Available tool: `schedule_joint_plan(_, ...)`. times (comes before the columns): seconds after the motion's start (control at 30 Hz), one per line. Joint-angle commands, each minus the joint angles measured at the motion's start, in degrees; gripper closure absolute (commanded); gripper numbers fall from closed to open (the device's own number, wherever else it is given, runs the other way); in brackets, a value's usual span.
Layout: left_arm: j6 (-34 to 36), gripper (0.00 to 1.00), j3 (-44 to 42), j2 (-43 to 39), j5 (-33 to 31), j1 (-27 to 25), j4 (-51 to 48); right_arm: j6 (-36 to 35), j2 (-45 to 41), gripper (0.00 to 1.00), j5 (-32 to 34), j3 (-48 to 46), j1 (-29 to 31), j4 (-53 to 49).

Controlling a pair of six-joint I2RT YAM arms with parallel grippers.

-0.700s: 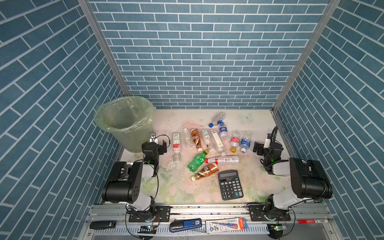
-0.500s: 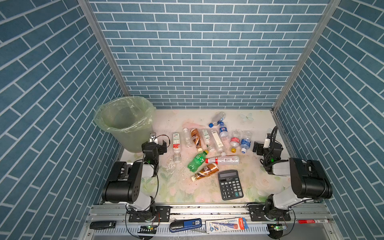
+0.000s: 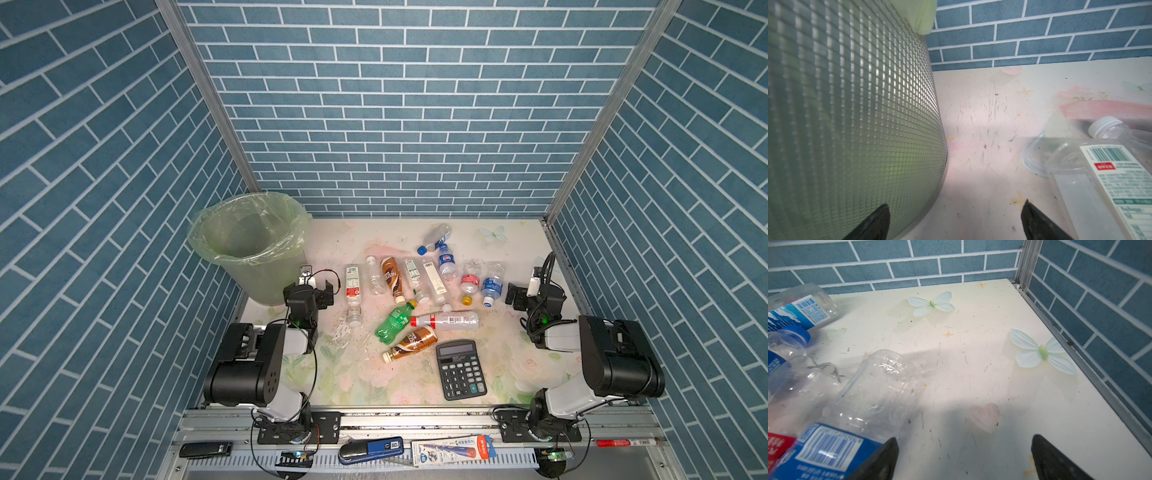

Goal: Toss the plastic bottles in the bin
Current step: 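Raise the left arm toward the bin while the right arm lifts off the table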

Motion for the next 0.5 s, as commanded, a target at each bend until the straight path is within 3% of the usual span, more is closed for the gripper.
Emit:
schedule_joint_plan(0.0, 0.2, 0.01, 0.9, 0.0, -0.3, 0.2, 0.2, -1.0, -0.7, 0.01, -0.5, 1.1, -0.1, 0.9)
schedule_joint_plan(0.13, 0.1, 0.01, 0.9, 0.1, -0.2, 0.2, 0.3, -1.1, -0.8, 0.01, -0.2, 1.0, 0.0, 1.1)
schedule_joint_plan(0.2, 0.7, 0.01, 1.3, -0.4, 1.3, 0.2, -0.6, 0.0, -2.6, 0.01, 2.0, 2.8, 0.0, -3.6)
schedule_joint_plan(0.27, 3.3, 0.01, 2.6, -3.7, 7.0, -0.1, -6.3, 0.9, -4.1, 0.01, 4.0, 5.3, 0.0, -9.6)
schedule_joint_plan(0.4, 4.3, 0.01, 9.4, -8.1, 6.3, -1.8, -24.1, 1.4, -5.0, 0.01, 6.6, 7.7, 0.0, -14.4)
schedule_joint_plan(0.47, 5.4, 0.01, 10.5, -9.2, 5.5, -3.3, -28.4, 2.0, -5.9, 0.01, 8.3, 7.6, 0.0, -14.6)
